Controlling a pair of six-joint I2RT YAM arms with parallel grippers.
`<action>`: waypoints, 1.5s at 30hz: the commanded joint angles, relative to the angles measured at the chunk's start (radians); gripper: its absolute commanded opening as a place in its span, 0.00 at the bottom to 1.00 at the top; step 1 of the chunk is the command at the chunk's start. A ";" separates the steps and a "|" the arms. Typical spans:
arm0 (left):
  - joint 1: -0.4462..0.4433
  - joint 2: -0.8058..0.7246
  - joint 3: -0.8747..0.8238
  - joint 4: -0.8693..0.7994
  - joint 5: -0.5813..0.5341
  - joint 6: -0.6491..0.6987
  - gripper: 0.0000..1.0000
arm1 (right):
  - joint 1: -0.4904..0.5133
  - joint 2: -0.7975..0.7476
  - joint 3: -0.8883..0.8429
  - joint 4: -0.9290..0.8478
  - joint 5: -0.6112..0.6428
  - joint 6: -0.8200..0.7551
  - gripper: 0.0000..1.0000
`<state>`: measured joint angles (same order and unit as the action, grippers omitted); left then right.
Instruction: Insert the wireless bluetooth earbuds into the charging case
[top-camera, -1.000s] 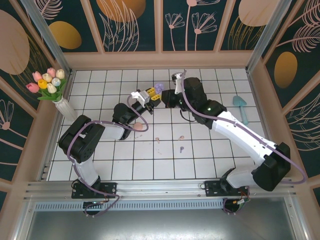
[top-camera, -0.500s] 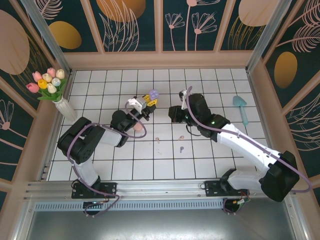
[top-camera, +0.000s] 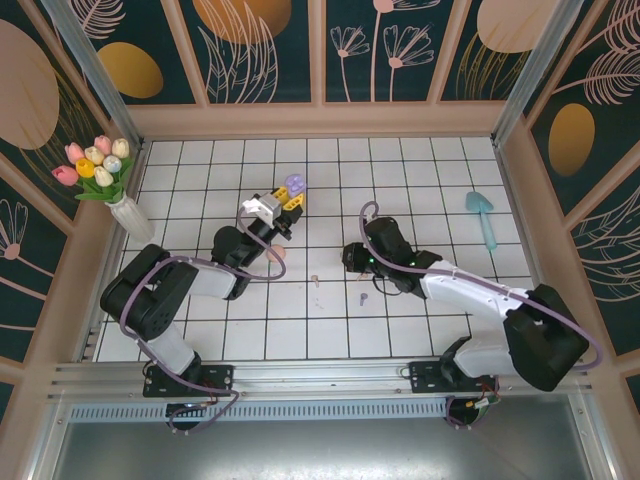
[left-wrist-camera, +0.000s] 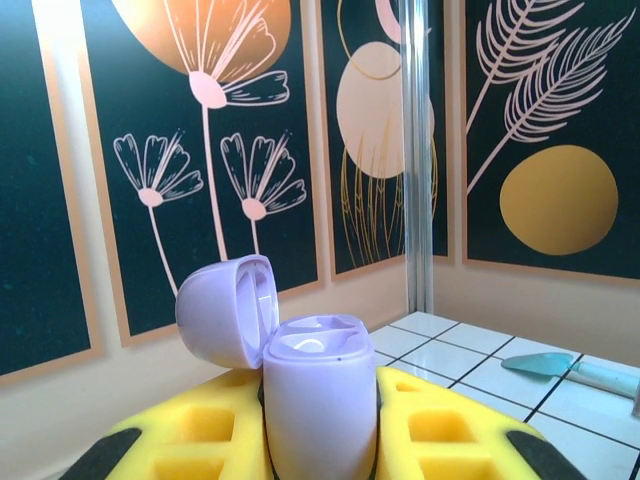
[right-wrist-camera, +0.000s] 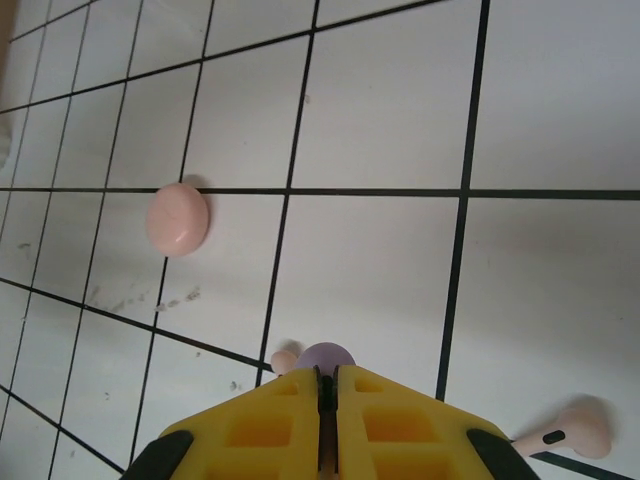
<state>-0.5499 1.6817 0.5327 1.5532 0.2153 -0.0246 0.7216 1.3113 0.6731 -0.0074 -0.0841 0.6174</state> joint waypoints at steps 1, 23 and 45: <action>0.004 -0.027 -0.006 0.053 -0.004 -0.029 0.00 | -0.002 0.038 -0.020 0.094 -0.011 0.028 0.10; 0.005 -0.068 0.003 0.030 0.013 -0.079 0.00 | 0.082 0.309 0.021 0.112 0.009 0.075 0.17; 0.005 -0.139 -0.082 0.040 -0.107 -0.095 0.00 | 0.126 0.283 0.338 -0.428 0.123 0.323 0.52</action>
<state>-0.5499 1.5681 0.4637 1.5661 0.1532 -0.1146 0.8242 1.6238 0.9550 -0.2966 -0.0128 0.8284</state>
